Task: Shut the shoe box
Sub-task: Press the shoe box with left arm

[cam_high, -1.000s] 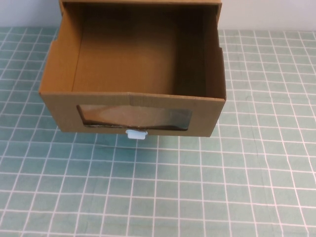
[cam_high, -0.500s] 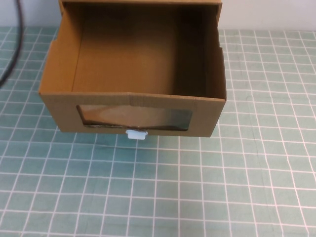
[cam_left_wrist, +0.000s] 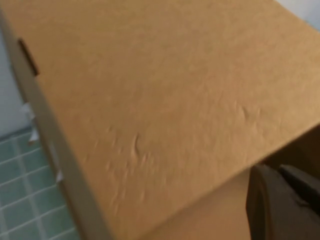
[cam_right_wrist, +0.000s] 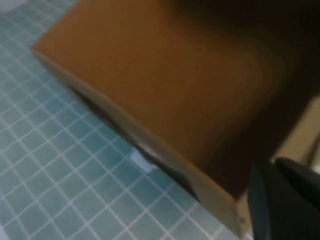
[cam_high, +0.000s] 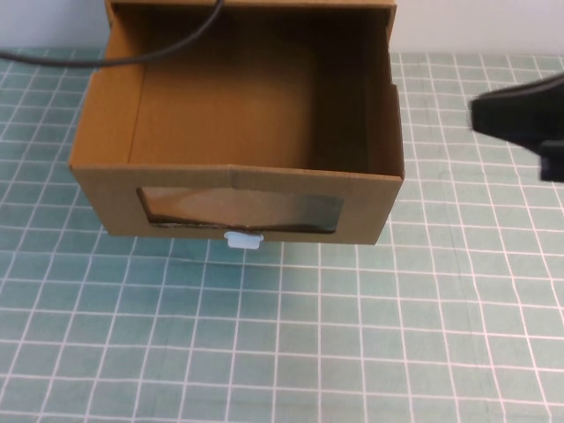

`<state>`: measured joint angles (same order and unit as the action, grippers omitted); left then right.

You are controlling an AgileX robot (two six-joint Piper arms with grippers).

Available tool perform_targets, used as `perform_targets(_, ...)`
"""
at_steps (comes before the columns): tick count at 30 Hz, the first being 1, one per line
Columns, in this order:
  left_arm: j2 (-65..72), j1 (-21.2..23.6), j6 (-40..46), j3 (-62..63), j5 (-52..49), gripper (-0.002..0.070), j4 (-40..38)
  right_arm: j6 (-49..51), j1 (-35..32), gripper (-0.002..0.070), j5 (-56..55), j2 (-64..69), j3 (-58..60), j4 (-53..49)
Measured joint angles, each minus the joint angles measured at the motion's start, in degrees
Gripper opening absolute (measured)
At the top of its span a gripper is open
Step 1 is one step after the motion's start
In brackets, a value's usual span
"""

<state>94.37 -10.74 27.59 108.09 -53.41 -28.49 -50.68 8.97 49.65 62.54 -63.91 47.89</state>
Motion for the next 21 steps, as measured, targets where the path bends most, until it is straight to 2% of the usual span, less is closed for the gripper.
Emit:
perform_targets(3, 6.1, 0.0, 0.0, 6.0, -2.0, -0.0005, -2.9, -1.9, 5.9, -0.0014, 0.5, 1.6, -1.9, 0.5)
perform_targets(10, 16.5, 0.0, 0.1, 14.7, -4.9, -0.0005, -9.7, -1.7, 23.2, -0.0014, -5.5, 5.1, -2.5, -9.1)
perform_targets(17, 19.8, 0.0, 0.2, 16.0, -5.2, -0.0005, -10.5, -1.6, 36.4, -0.0014, -14.2, 10.4, -2.6, -15.5)
perform_targets(21, 20.2, 0.0, 0.2, 16.0, -5.2, -0.0005, -10.6, -1.3, 42.4, -0.0014, -20.5, 15.8, -2.6, -24.0)
